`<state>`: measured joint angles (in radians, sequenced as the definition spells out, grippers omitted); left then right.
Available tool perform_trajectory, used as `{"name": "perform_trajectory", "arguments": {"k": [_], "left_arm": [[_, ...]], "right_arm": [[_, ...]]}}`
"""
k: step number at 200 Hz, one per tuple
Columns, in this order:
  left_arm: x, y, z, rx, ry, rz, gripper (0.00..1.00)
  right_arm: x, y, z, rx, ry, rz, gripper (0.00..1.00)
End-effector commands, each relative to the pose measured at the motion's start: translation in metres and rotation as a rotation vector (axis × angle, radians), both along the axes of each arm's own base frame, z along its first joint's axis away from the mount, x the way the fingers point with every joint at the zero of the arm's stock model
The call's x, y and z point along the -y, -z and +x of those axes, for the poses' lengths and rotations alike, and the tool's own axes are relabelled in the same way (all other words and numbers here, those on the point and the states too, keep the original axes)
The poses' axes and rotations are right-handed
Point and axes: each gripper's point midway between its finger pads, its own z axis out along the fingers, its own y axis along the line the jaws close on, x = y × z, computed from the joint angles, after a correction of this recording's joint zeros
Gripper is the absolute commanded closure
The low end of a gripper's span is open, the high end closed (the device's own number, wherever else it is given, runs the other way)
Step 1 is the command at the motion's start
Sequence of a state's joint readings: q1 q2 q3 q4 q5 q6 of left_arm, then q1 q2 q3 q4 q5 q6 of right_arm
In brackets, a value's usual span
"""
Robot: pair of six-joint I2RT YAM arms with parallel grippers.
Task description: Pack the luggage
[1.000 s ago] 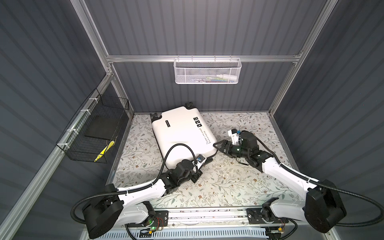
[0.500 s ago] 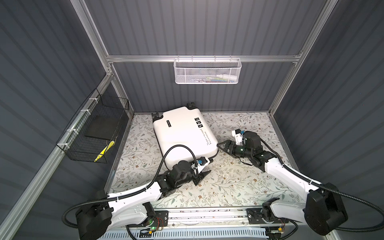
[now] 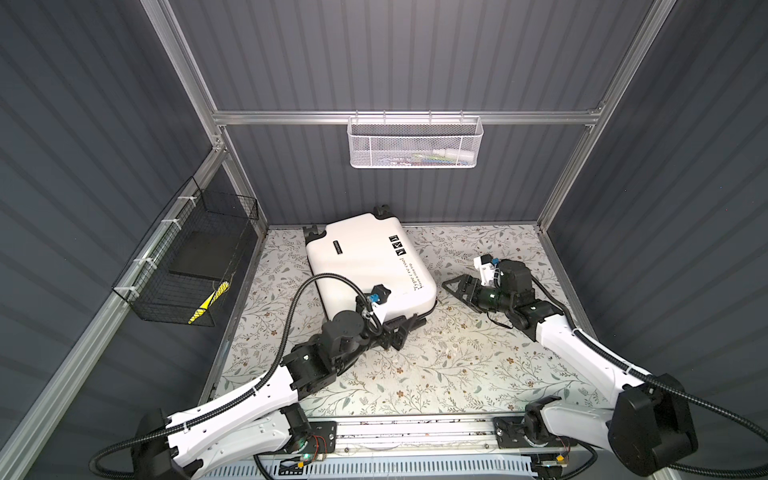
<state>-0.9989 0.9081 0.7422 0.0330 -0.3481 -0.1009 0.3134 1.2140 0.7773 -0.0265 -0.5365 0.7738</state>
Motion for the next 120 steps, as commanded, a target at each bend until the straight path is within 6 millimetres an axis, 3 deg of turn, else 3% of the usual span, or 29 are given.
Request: {"name": "perform_trajectory", "arguments": {"k": [1, 60, 120], "left_arm": [[-0.049, -0.009, 0.029, -0.033, -0.308, 0.055, 0.0], [-0.141, -0.024, 0.09, -0.214, -0.56, -0.03, 0.0], [-0.201, 0.016, 0.142, -0.44, -0.621, -0.199, 0.0]], "right_arm": [[-0.001, -0.021, 0.002, 0.046, -0.021, 0.004, 0.15], [-0.01, -0.028, 0.008, 0.046, -0.073, 0.012, 0.14], [-0.021, -0.032, 0.012, 0.036, -0.126, 0.049, 0.12]]}}
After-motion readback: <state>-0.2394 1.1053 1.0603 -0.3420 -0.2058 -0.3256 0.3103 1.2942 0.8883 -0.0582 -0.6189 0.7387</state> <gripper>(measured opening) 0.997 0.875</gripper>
